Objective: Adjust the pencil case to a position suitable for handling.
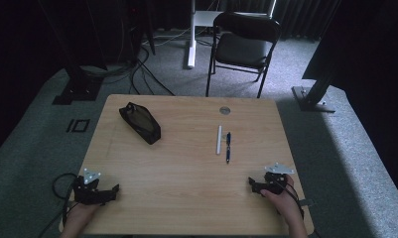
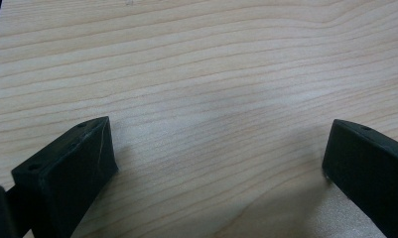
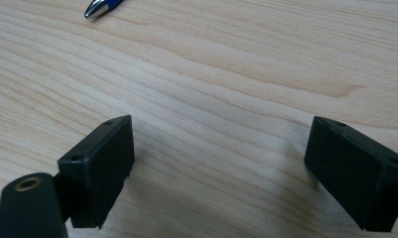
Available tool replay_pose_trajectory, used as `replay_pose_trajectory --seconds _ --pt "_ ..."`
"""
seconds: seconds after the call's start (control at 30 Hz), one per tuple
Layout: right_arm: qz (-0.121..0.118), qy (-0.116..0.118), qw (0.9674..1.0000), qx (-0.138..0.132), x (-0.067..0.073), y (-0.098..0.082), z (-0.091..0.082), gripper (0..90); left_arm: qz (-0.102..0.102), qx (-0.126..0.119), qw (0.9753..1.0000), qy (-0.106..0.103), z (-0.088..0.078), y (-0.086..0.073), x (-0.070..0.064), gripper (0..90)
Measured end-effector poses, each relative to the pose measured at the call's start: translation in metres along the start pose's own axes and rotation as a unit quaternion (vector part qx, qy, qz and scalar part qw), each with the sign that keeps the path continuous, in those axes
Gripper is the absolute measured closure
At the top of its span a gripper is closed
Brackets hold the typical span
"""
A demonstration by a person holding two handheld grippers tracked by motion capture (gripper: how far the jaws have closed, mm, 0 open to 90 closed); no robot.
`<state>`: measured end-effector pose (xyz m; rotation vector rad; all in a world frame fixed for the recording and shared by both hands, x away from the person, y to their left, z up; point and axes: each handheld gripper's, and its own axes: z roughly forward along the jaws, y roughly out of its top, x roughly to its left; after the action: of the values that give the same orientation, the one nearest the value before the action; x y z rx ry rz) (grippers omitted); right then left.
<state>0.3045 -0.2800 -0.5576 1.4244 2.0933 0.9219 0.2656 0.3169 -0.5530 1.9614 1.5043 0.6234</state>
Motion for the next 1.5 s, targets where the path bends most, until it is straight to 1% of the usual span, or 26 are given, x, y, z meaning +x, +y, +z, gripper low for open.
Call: replay_pose_trajectory --seconds 0.7,0.83,0.9,0.93,1.3,1.4,1.5 --pt "-0.004 0.001 1.0 0.0 0.001 0.0 0.0 11.8 0.0 0.001 1.0 0.0 0.0 0.0 0.0 0.3" --pt "0.002 -0.001 1.0 0.004 0.002 0.002 0.0 13.3 0.0 0.001 1.0 0.0 0.0 0.0 0.0 0.3" --pt "-0.003 0.001 1.0 0.003 0.002 0.003 0.0 13.4 0.0 0.001 1.0 0.0 0.0 0.0 0.0 0.3" --pt "-0.002 0.001 1.0 0.003 0.003 0.004 0.0 13.4 0.0 0.001 1.0 0.0 0.0 0.0 0.0 0.3" --pt "-0.009 0.008 0.9998 -0.016 0.01 0.019 0.0 13.4 0.0 0.001 1.0 0.0 0.0 0.0 0.0 0.3" --pt "-0.01 0.014 0.9996 -0.021 0.014 0.023 -0.001 13.4 0.0 0.001 1.0 0.0 0.0 0.0 0.0 0.3" --pt "-0.017 0.02 0.9992 -0.029 0.018 0.028 0.0 13.4 0.0 0.001 1.0 0.0 0.0 0.0 0.0 0.3"
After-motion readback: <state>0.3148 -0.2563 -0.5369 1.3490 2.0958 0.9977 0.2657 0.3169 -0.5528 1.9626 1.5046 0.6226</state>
